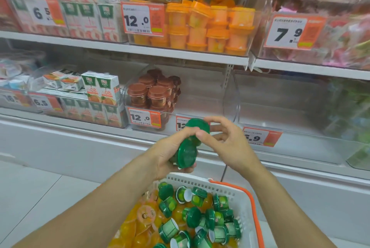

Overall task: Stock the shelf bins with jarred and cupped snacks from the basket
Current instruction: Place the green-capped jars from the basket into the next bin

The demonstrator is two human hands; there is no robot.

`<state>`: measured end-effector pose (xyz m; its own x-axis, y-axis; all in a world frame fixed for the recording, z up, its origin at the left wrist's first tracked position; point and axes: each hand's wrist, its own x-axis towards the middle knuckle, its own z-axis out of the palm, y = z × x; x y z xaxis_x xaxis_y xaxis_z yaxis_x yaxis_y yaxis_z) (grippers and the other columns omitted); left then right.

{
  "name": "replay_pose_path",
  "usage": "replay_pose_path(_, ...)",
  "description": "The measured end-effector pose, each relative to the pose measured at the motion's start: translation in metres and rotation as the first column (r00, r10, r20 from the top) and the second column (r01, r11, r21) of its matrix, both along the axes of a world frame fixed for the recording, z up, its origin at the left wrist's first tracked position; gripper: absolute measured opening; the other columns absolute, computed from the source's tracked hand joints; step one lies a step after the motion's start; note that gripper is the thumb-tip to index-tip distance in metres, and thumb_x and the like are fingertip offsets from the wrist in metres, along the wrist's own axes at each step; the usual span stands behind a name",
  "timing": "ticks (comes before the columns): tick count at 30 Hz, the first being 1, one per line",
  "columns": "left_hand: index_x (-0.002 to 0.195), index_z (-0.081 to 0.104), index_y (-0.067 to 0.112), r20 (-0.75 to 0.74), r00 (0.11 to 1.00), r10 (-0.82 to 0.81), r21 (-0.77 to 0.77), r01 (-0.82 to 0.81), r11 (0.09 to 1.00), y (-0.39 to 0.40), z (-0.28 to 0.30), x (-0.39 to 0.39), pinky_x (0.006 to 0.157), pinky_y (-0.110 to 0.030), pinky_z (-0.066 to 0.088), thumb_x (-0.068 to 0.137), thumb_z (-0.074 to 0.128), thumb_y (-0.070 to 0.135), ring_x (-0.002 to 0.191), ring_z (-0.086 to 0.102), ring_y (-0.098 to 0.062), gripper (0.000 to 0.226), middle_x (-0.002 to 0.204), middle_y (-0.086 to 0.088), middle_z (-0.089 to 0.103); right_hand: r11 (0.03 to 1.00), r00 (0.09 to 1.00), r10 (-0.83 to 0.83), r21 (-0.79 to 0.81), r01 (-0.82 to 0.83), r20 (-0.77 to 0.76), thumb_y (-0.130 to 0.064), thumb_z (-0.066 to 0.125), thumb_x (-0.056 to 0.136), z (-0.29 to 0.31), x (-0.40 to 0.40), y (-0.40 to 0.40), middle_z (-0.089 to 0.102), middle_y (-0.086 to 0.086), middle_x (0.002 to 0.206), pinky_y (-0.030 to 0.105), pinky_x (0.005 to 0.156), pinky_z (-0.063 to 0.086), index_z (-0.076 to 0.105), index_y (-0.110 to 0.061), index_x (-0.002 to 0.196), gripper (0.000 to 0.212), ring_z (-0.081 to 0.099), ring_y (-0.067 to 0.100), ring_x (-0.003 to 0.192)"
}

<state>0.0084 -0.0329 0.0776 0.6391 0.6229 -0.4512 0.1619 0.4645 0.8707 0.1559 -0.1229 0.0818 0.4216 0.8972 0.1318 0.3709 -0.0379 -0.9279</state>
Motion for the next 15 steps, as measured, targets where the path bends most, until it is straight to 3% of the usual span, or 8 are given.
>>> replay_pose_path(3, 0.1, 0.073, 0.017, -0.033, 0.999, -0.022, 0.109, 0.026, 0.994, 0.014, 0.025, 0.0, 0.066, -0.036, 0.055, 0.069, 0.079, 0.053, 0.075, 0.064, -0.025, 0.047, 0.082, -0.01, 0.07, 0.998, 0.993, 0.066, 0.013, -0.068, 0.101, -0.054, 0.08, 0.069, 0.029, 0.011, 0.015, 0.068, -0.01, 0.11, 0.03, 0.077, 0.06, 0.065, -0.035, 0.11, 0.047, 0.072, 0.01, 0.086)
replay_pose_path(6, 0.11, 0.072, 0.021, -0.029, 0.999, -0.033, 0.18, 0.038, 0.983, 0.027, 0.039, -0.006, 0.068, -0.036, 0.056, 0.056, 0.081, 0.06, 0.082, 0.066, -0.022, 0.067, 0.089, -0.005, 0.073, 0.985, 0.977, 0.162, 0.041, -0.169, 0.141, -0.037, 0.086, 0.065, 0.051, 0.026, 0.036, 0.073, -0.003, 0.106, 0.033, 0.08, 0.061, 0.071, -0.021, 0.102, 0.044, 0.074, 0.018, 0.086)
replay_pose_path(8, 0.113, 0.071, 0.023, 0.004, 0.999, -0.042, 0.171, 0.04, 0.984, 0.031, 0.039, -0.01, 0.066, -0.034, 0.056, 0.058, 0.077, 0.06, 0.08, 0.066, -0.021, 0.067, 0.085, -0.001, 0.075, 0.968, 0.958, 0.239, 0.038, -0.248, 0.157, -0.032, 0.084, 0.067, 0.058, 0.032, 0.052, 0.076, 0.003, 0.1, 0.034, 0.084, 0.06, 0.071, -0.014, 0.103, 0.042, 0.073, 0.022, 0.091)
replay_pose_path(12, 0.106, 0.071, 0.01, 0.07, 0.997, 0.016, 0.029, -0.018, 0.999, 0.043, 0.033, -0.014, 0.057, -0.032, 0.052, 0.082, 0.062, 0.064, 0.073, 0.065, -0.031, 0.06, 0.087, -0.013, 0.071, 0.968, 0.965, 0.252, -0.011, -0.252, 0.071, -0.034, 0.075, 0.079, 0.056, 0.049, 0.082, 0.077, 0.008, 0.097, 0.031, 0.089, 0.057, 0.069, -0.014, 0.111, 0.039, 0.072, 0.016, 0.093)
replay_pose_path(15, 0.109, 0.06, 0.0, 0.174, 0.983, 0.062, -0.16, -0.034, 0.987, 0.054, 0.026, -0.016, 0.054, -0.034, 0.051, 0.088, 0.052, 0.048, 0.066, 0.063, -0.035, 0.053, 0.09, -0.023, 0.063, 0.988, 0.986, 0.142, -0.068, -0.137, 0.087, -0.034, 0.071, 0.088, 0.051, 0.061, 0.104, 0.076, 0.005, 0.096, 0.026, 0.079, 0.053, 0.07, -0.016, 0.112, 0.03, 0.068, 0.011, 0.088)
